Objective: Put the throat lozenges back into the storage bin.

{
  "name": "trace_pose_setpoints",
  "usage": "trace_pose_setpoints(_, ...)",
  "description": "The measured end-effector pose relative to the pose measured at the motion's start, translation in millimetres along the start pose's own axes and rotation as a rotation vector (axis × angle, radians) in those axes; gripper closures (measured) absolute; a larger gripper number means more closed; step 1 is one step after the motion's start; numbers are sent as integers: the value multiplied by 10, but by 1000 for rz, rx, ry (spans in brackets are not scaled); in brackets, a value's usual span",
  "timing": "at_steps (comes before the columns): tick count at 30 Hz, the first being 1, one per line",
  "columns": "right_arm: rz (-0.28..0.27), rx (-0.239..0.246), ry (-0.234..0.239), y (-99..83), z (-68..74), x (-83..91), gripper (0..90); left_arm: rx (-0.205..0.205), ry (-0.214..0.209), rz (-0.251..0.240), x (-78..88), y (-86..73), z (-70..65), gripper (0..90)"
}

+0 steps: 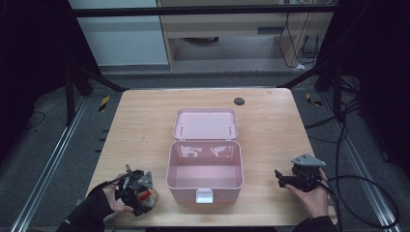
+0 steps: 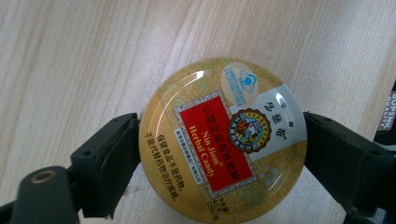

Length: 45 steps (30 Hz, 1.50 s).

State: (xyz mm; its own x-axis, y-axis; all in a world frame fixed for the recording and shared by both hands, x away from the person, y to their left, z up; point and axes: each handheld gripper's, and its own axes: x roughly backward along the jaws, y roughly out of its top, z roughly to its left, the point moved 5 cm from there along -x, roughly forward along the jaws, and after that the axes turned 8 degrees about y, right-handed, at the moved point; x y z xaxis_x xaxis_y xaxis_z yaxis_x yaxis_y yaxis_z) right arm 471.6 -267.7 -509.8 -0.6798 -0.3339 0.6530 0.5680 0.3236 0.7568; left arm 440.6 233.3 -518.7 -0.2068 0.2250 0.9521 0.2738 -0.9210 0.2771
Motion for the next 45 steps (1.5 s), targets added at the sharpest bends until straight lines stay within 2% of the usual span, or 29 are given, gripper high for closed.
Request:
trace_pose_setpoints(3,0,0,0,0,0,0,57,-4,0,11,-14,-3,0,181)
trace_pose_setpoints(10,0,4,-1,0,-4,0,57,2,5,12,-12,4,9,194)
trace_pose_setpoints(15,3,3,-1,-2,-1,-3,57,0,-3,3,72,12,14,194)
trace_pose_setpoints(27,5,1,0,-5,2,-3,56,12,30,-57,534,129,118,195)
trace_pose_setpoints(36,7,3,3,-6,5,-8,56,13,62,-107,926,291,219,195)
trace_pose_setpoints(45,8,3,6,-6,4,-9,55,-14,82,-106,1148,471,275,196)
